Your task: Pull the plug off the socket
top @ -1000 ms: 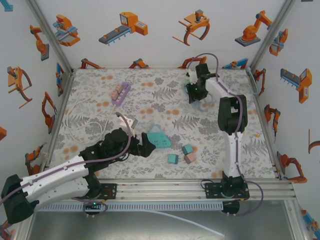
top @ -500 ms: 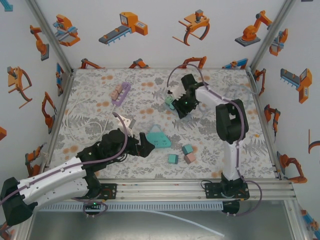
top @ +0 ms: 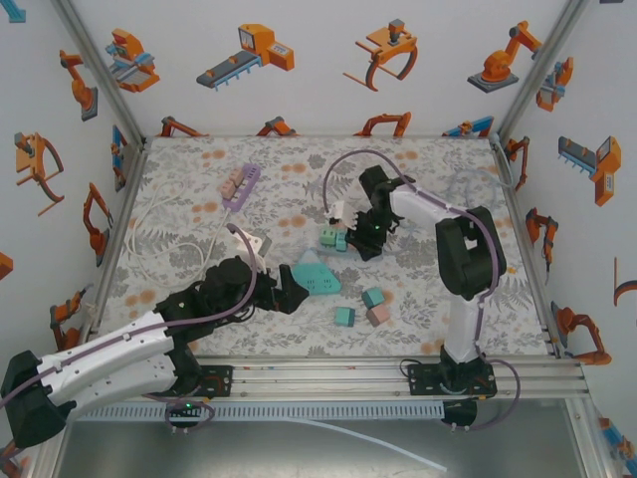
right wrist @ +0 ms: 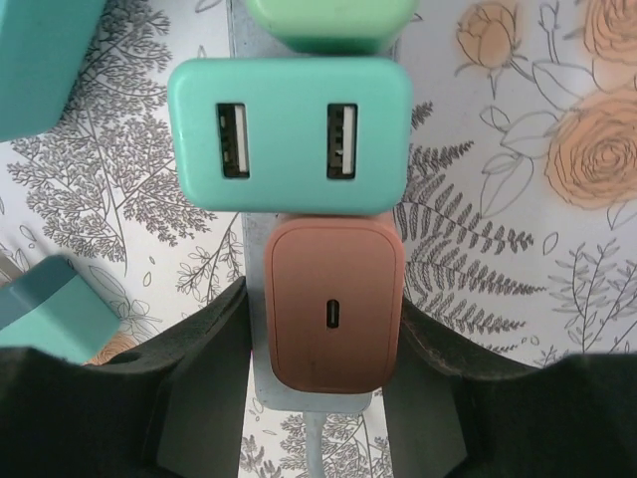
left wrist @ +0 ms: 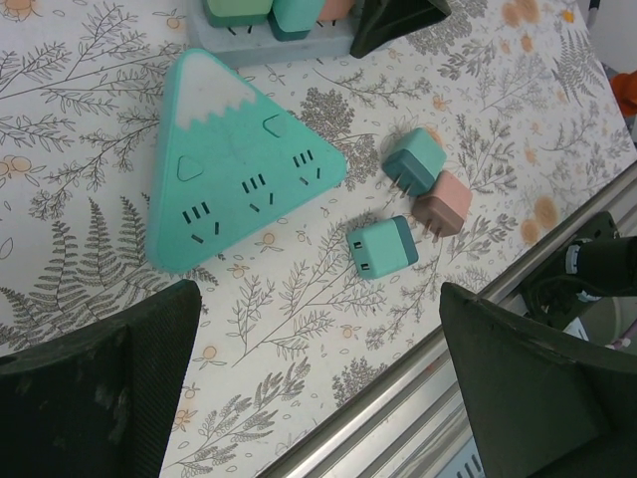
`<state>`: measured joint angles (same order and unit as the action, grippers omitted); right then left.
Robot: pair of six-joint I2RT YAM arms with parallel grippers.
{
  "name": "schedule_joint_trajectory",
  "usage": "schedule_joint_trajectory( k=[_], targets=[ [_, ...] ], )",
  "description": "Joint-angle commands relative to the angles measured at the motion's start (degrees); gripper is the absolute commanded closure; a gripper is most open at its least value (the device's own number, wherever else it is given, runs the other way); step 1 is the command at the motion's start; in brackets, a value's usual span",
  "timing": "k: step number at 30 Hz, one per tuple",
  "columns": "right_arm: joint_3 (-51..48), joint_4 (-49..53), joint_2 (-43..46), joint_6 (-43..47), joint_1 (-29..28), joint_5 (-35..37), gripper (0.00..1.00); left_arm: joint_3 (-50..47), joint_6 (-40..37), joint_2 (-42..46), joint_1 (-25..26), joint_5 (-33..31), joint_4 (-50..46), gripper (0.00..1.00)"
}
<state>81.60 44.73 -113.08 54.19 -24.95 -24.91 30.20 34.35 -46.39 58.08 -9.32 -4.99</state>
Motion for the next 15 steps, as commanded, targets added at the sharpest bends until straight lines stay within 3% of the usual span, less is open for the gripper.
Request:
schedule_joint_trajectory(
  k=[1,7,15],
  targets=[
    [-0.4,1.4,2.0,4.7,-1.1,-5.1,0.54,0.5,0.5,-0.5,-0.3,0.5,0.3,0.03],
    [-2.0,-1.3,2.7,4.6,-1.5,-3.8,0.35,0.4,0.8,-0.7,-0.3,0.4,-0.3,0.03],
    [-4.8,-5.0,8.4,4.2,-1.4,-4.9,0.32,1.3,0.7,-1.4,-0.4,-0.4,-0.8,0.03]
  ],
)
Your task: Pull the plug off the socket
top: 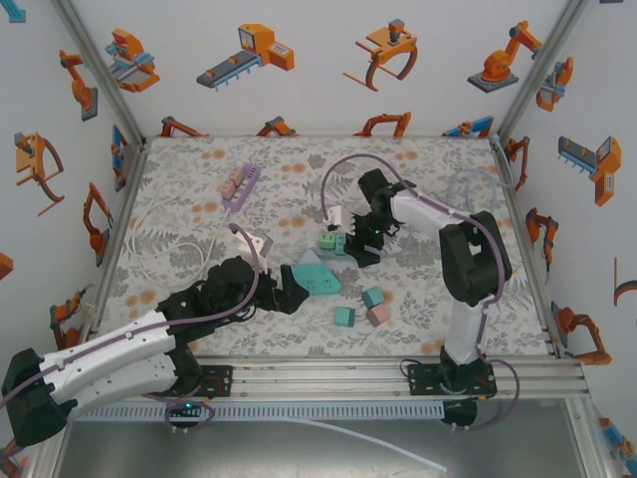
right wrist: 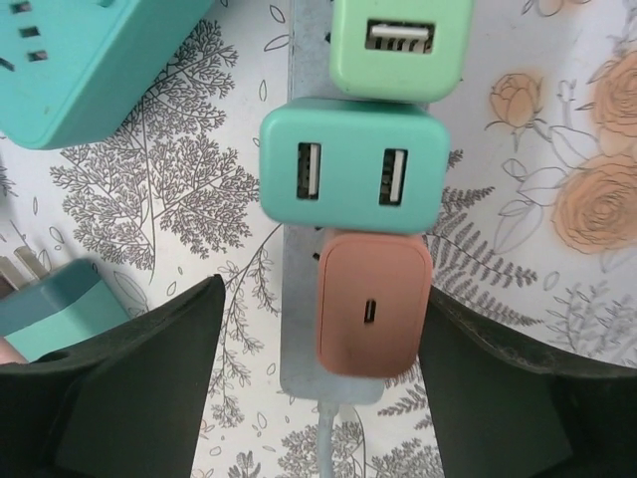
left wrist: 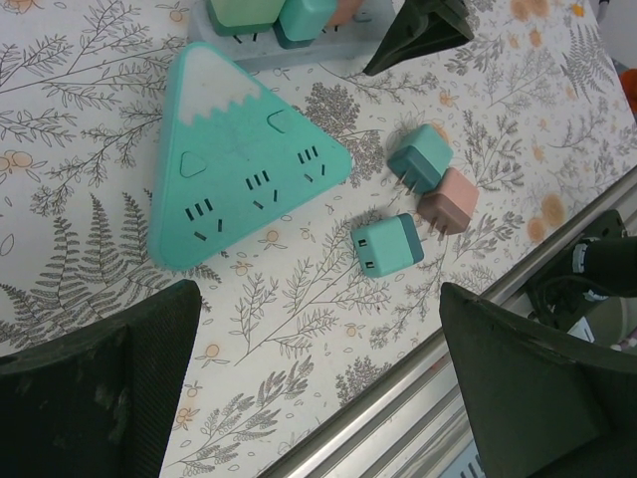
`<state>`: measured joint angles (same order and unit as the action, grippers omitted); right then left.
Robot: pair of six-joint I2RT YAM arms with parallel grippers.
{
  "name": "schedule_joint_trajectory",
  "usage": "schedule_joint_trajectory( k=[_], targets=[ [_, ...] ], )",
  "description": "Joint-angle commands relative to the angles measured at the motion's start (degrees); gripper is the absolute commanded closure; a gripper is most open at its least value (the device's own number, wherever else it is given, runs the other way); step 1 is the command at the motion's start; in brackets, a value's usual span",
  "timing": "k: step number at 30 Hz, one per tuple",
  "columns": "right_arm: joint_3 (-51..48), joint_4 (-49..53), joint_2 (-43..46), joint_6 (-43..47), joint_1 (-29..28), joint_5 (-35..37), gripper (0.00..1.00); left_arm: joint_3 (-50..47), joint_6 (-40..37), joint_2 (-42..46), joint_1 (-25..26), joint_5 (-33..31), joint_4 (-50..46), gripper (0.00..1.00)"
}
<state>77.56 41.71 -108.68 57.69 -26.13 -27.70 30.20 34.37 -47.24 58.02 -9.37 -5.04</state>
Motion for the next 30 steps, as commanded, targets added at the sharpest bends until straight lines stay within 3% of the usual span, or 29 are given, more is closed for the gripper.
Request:
schedule_joint_trajectory(
  k=[1,6,14,18,22,24,30],
  targets=[
    [-1.3,-2.8,5.2,0.5,-0.2,-2.3,0.32,1.8,0.4,-0.8,-0.5,-0.4,-1.0,0.03],
    [-4.8,-8.6,11.4,-1.4,-0.2,-3.0,0.32,5.0,-1.9,-3.9,-3.4,1.7,-2.5,0.03],
    [-15.4,-23.3,22.9,-6.1,-0.3,-1.3,0.32,13.6,-4.5,-16.8,-14.4,11.3,2.0,0.02],
    [-17.8,-23.9,23.5,-5.0,-0.1,0.6,0.33,17.9,-2.9,-24.5,-18.3,16.0,5.3,0.00],
    [-18.4,-23.1,22.0,-3.7,-0.1,-1.9,0.33,24.3,-3.2,-32.8,-18.8,13.6,3.5,0.02],
    [-17.7,-23.1,20.5,-4.6,-0.1,-2.0,0.35,26.9,-3.4,-36.4,-18.8,12.9,3.5,0.05],
    [-15.9,-23.6,16.8,-6.2,-0.1,-4.6,0.36,35.9,-4.6,-47.0,-17.5,7.8,-0.8,0.31]
  ],
)
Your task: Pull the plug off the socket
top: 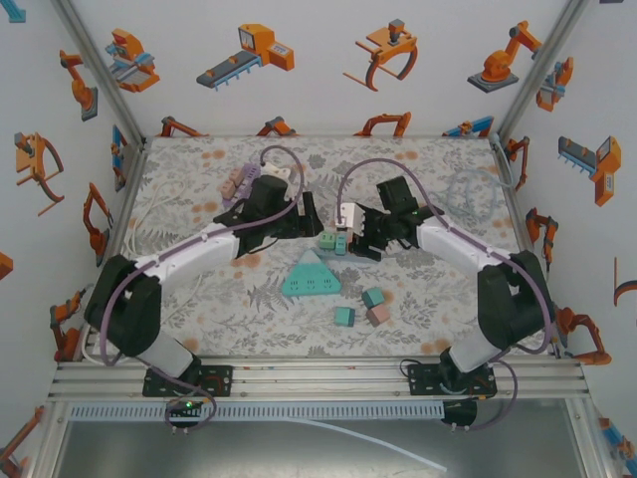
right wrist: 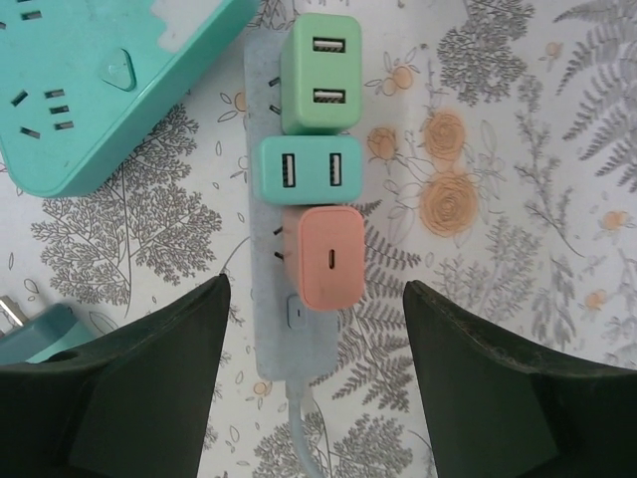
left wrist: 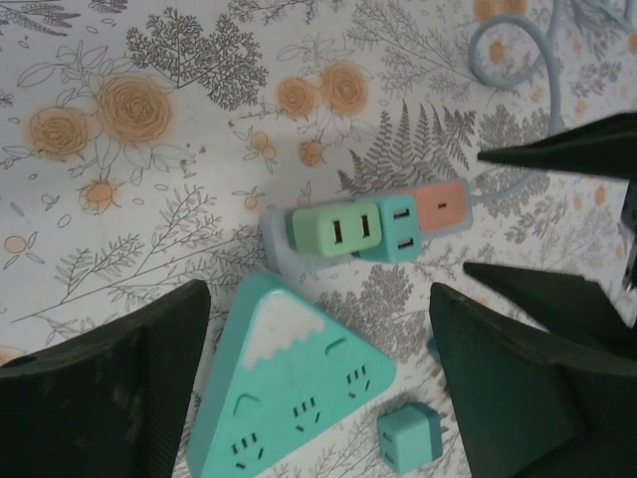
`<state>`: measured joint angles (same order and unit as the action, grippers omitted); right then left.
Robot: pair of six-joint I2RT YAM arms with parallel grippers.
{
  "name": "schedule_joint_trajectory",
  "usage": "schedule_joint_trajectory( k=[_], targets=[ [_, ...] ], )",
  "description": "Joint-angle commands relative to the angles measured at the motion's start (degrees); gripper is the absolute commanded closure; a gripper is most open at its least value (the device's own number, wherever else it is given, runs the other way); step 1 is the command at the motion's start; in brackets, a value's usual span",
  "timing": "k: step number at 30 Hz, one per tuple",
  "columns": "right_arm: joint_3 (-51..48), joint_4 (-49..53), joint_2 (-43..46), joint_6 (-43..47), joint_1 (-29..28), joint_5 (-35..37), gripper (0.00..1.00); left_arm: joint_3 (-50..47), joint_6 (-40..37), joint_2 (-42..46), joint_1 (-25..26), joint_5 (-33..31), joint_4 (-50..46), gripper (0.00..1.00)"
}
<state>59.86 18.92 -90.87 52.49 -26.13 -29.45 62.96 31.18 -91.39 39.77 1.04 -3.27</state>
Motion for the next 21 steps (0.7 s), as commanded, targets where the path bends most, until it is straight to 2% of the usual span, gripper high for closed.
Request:
schedule_joint_trajectory(
  k=[1,9,21],
  targets=[
    [1.8,-1.3,-1.3,-1.0,-0.1,-3.1,0.36,4.5,-1.7,-4.4,0.9,-2.8,-3.1,0.32],
    [0.2,-4.7,-2.2,-1.1,-0.1,-3.5,0.37,10.2,-3.4,-12.6,1.7,2.4,-4.4,0.36],
    [0.2,-4.9,-3.0,-0.8,0.0,-3.6,0.39,9.6,-4.8,-14.5,2.5,2.4,-7.5,0.47]
  ],
)
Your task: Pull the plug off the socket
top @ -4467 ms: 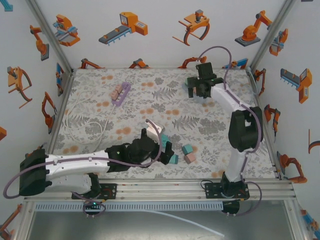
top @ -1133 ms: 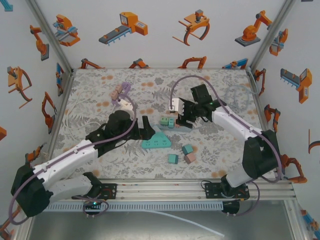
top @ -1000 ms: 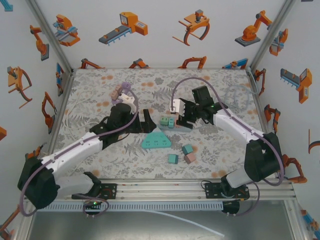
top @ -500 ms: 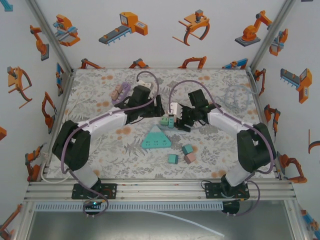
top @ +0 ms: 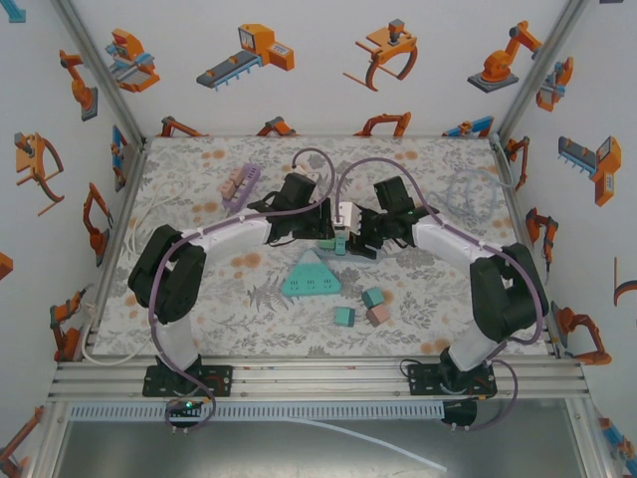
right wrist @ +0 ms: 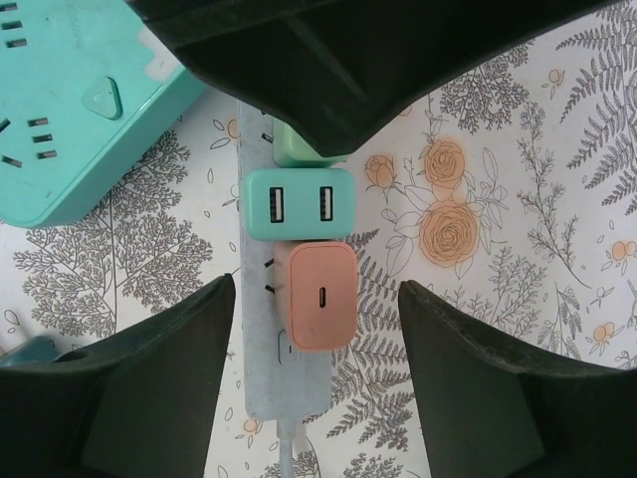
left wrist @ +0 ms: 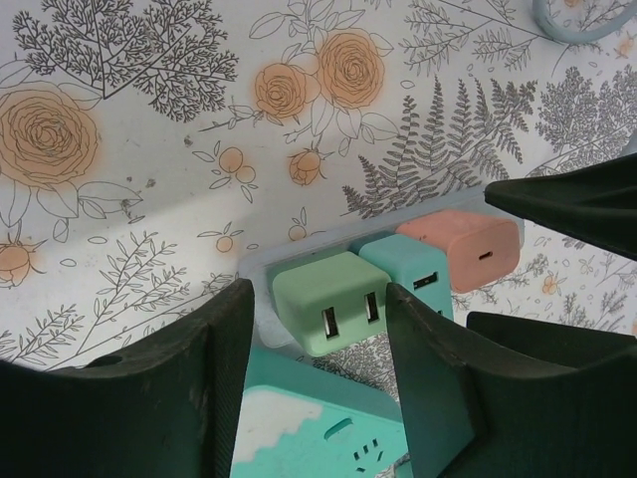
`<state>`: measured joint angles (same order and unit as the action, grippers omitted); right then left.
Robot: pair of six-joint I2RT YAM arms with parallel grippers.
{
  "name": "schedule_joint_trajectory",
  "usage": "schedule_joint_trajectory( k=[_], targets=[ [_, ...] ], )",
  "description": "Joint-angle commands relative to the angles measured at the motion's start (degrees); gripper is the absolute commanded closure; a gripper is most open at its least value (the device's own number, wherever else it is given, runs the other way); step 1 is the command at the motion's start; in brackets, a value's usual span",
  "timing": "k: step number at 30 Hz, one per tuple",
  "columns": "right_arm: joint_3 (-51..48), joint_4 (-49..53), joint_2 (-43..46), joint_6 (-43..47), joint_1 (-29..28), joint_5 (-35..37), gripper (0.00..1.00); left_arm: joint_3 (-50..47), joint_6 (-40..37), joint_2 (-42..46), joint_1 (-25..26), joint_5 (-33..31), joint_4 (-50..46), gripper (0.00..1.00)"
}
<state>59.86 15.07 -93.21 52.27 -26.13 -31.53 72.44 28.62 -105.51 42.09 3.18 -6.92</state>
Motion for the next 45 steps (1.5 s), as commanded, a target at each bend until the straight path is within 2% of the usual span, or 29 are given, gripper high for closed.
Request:
schedule_joint_trajectory(
  k=[1,10,14,19,26,35,42,45],
  targets=[
    [0.2,-1.0,-0.7,-0.5,0.0,-1.6,0.39,-0.4,-2.4,0.0,0.2,0.5,-3.9,0.47],
    [0.7,-0.7,-1.1,-0.5,0.0,-1.7,0.40,-2.3,-2.8,1.0,-0.2,-1.6,-5.5,0.52],
    [0.5,-0.7,-1.3,-0.3,0.0,-2.1,0.40,-1.7,-3.0,0.1,-0.2,-0.6,-5.9,0.54],
    [1.6,0.4,-1.9,0.1,0.0,-3.0,0.40,-1.9,-3.7,0.1,-0.1,-3.5,-7.6,0.56],
    [5.0,4.1,-5.3,1.8,0.3,-7.5,0.47,-0.9,-5.0,-1.6,0.5,-2.9,-9.1,0.56],
    [6.8,8.4,-8.1,2.3,1.4,-4.9,0.48,-1.8,-5.3,-1.2,0.8,-3.4,-9.2,0.56],
    [7.5,10.2,-9.0,2.0,2.2,-6.0,0.63,-1.6,-5.6,-1.3,1.1,-3.4,-9.4,0.56],
    [7.8,10.0,-9.5,2.0,2.2,-4.8,0.63,-1.5,-5.7,-1.7,1.1,-3.5,-9.6,0.56]
  ],
)
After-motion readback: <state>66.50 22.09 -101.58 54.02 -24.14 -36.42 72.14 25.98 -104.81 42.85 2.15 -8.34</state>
